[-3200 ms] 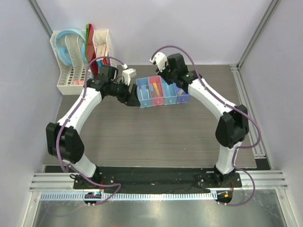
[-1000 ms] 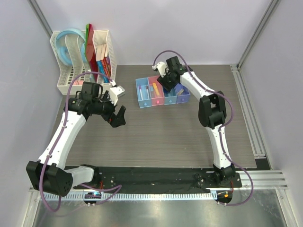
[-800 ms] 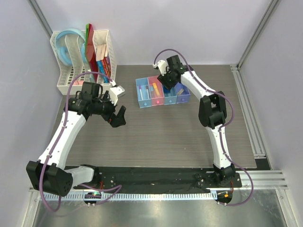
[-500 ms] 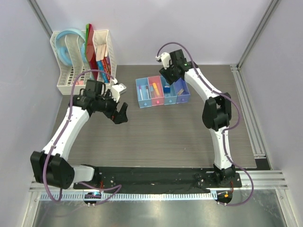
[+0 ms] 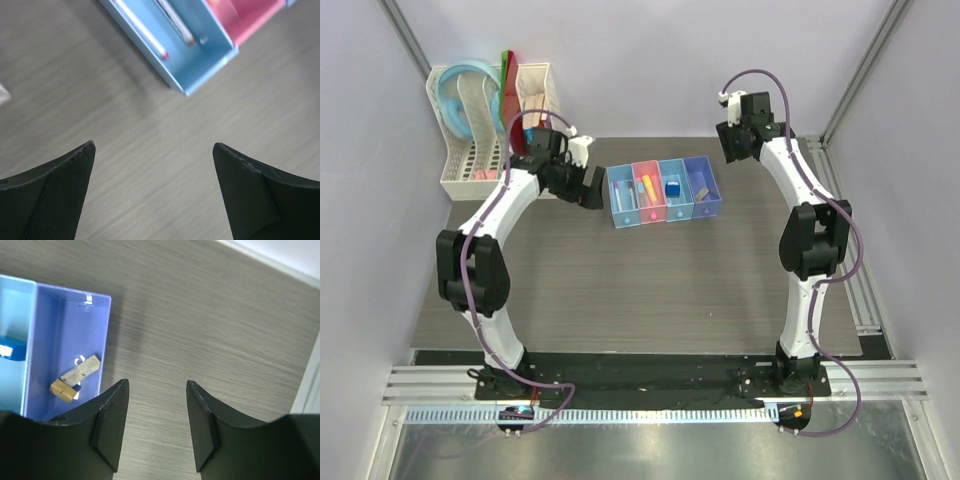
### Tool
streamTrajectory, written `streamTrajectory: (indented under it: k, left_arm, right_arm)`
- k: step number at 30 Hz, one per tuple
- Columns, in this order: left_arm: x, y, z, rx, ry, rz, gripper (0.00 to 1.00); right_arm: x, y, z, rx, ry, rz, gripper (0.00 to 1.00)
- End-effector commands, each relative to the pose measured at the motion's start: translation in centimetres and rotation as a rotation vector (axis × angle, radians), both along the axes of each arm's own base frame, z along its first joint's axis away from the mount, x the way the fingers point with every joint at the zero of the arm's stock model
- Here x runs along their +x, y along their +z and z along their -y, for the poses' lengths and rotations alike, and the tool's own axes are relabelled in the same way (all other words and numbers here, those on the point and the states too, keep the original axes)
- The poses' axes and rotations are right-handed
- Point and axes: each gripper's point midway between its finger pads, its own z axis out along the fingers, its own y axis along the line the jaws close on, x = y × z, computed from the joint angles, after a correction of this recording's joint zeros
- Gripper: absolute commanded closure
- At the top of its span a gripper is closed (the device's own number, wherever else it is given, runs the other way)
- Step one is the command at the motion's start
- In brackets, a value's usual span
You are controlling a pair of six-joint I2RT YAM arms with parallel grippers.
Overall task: Sort the stationery into containers
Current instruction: Move the storage box to the center of the board.
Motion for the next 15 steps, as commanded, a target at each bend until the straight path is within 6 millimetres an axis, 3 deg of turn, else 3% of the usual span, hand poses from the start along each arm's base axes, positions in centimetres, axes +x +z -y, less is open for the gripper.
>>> streamTrajectory:
  k: [1, 3, 7, 15]
  left_arm:
    - [5.0, 3.0, 0.3, -0.047, 0.133, 0.091, 0.00]
    - [6.3, 2.8, 0.3, -0.054, 0.189, 0.080, 0.00]
    - [7.8, -0.7, 0.2, -0.030, 0.261, 0.007, 0.00]
    - [8.0, -4.7, 1.2, 0.057, 0.267, -0.045, 0.00]
  right_arm:
    - [-0.4, -1.3, -1.3, 0.026, 0.015, -0.028, 0.46]
    - [-0.5, -1.9, -1.9, 0.048, 0.040, -0.044, 0.46]
    - [-0.3, -2.9, -2.3, 0.068, 0.046, -0.062, 0.46]
    - [0.0, -5.9, -2.6, 0.073, 0.053, -0.113, 0.46]
